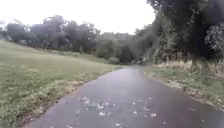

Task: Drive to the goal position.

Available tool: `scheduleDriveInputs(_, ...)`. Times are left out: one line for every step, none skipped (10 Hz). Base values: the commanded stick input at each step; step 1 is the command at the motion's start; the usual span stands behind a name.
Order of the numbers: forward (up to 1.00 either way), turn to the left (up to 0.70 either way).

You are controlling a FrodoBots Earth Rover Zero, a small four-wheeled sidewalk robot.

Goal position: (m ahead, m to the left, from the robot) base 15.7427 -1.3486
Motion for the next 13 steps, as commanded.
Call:
scheduleDriveInputs(0.7, 0.0)
scheduleDriveInputs(0.7, 0.0)
scheduleDriveInputs(0.7, -0.02)
scheduleDriveInputs(0.7, -0.05)
scheduleDriveInputs(0.7, -0.08)
scheduleDriveInputs(0.7, -0.08)
scheduleDriveInputs(0.7, -0.08)
scheduleDriveInputs(0.7, -0.11)
scheduleDriveInputs(0.7, -0.12)
scheduleDriveInputs(0.7, -0.12)
scheduleDriveInputs(0.7, -0.12)
scheduleDriveInputs(0.7, -0.12)
scheduleDriveInputs(0.7, -0.13)
